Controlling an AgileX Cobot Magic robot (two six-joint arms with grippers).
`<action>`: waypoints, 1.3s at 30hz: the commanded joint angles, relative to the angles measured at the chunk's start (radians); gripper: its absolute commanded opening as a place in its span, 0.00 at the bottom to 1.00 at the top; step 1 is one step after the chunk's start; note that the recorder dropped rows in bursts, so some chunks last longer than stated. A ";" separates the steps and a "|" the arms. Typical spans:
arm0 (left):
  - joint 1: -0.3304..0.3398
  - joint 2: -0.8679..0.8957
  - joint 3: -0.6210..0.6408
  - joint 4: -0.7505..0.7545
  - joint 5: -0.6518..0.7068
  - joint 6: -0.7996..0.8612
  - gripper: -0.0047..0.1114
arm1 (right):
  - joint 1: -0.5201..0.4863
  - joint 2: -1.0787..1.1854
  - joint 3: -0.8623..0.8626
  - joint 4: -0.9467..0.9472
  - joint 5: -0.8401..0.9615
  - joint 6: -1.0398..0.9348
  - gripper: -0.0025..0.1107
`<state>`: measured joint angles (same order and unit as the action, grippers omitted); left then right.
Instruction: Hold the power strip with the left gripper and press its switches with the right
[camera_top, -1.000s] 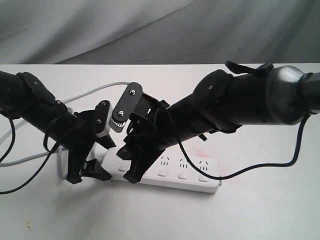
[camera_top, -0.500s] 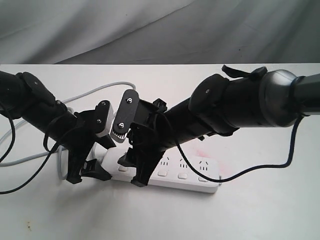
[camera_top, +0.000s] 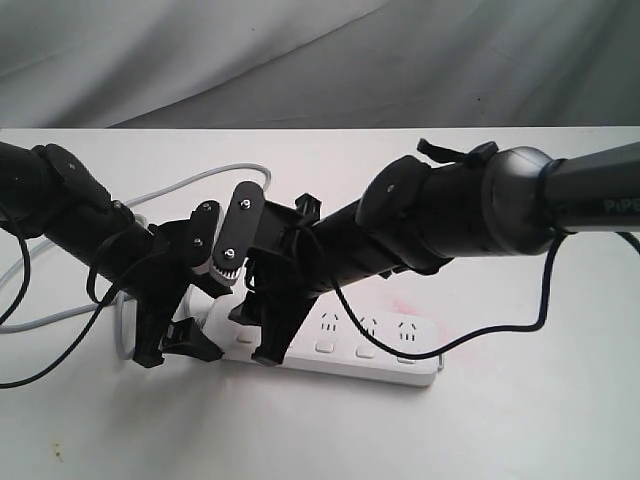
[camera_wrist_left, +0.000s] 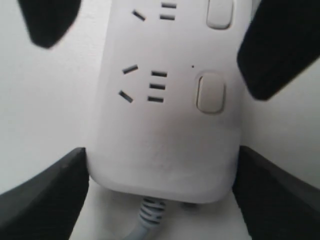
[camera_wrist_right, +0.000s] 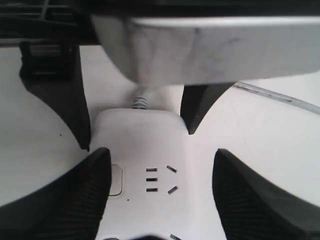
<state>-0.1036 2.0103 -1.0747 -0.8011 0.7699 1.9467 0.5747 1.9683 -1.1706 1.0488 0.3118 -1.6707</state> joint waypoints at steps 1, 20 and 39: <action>-0.005 0.001 -0.002 -0.003 0.015 -0.002 0.55 | 0.005 0.014 -0.006 0.008 -0.004 -0.008 0.51; -0.005 0.001 -0.002 -0.003 0.015 -0.002 0.55 | 0.023 0.048 -0.006 -0.022 -0.064 -0.034 0.51; -0.005 0.001 -0.002 -0.003 0.015 -0.002 0.55 | 0.023 0.064 -0.006 -0.025 -0.084 -0.034 0.51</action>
<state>-0.1036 2.0103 -1.0747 -0.8011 0.7699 1.9467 0.5929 2.0318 -1.1706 1.0342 0.2365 -1.7013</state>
